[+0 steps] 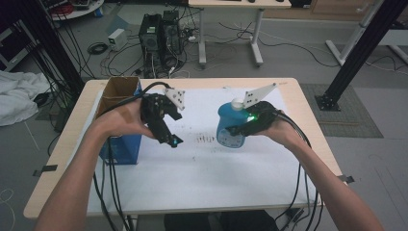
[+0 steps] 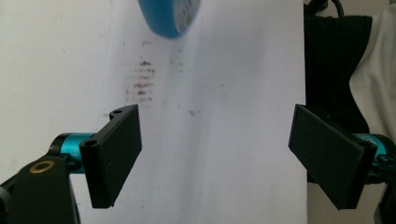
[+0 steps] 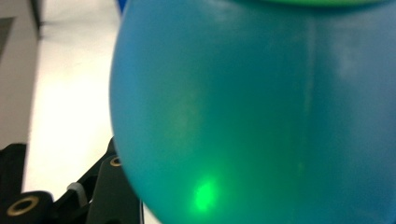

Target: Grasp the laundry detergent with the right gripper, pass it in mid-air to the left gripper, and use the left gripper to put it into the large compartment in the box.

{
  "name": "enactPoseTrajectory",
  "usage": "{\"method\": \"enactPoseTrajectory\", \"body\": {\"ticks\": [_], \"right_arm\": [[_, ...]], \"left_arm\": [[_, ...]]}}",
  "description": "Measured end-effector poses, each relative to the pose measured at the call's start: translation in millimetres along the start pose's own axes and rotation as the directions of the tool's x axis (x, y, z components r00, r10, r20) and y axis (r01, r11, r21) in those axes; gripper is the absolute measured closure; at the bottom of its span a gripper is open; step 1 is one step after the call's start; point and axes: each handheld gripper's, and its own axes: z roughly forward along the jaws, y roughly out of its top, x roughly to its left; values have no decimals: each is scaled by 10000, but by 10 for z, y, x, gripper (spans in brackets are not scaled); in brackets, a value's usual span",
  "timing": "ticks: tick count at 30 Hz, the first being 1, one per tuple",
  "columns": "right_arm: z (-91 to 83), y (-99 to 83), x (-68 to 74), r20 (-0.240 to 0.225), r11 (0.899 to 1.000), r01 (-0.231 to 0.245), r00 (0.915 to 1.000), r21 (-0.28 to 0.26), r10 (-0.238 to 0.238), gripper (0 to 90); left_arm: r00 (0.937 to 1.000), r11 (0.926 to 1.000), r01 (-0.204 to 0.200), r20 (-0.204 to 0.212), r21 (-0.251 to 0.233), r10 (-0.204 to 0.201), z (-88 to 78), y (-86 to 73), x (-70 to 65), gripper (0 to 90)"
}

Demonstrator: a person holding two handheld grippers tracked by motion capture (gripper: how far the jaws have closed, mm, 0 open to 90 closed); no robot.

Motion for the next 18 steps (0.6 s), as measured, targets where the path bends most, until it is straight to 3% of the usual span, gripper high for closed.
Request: {"method": "enactPoseTrajectory", "body": {"ticks": [1,2,6,7,8,9,12,13,14,16,18], "right_arm": [[0,0,0,0,10000,0,10000,0,0,463],[53,29,55,-444,9998,16,9990,191,-8,463],[102,44,94,-834,9996,177,9964,228,-157,463],[123,49,108,-911,9997,189,9957,153,-174,463],[201,60,137,-1262,9975,699,9895,-35,-698,463],[219,64,143,-1334,9955,942,9867,39,-929,463],[276,79,182,-1399,9943,1063,9847,79,-1042,463],[287,81,200,-1546,9945,1017,9832,245,-967,463],[300,88,195,-1632,9923,1238,9792,102,-1205,463],[305,101,237,-1809,9956,921,9796,166,-876,463],[327,114,237,-1668,9910,1334,9773,43,-1309,463]], "left_arm": [[10000,10000,0,0,0,0,0,0,0,173],[10000,10000,-32,-40,1,32,-18,98,47,173],[10000,9999,-80,5,81,80,-4,199,83,173],[9999,9997,-153,17,180,152,27,286,103,173],[9992,9985,-382,108,395,378,48,374,135,173],[9991,9984,-400,137,406,395,68,417,138,173],[9992,9978,-347,199,562,337,148,535,123,173],[9989,9971,-408,237,636,394,178,569,120,173],[9981,9960,-576,251,677,560,207,602,127,173],[9989,9975,-358,313,612,339,275,645,113,173],[9987,9970,-387,345,672,364,303,661,114,173]]}}
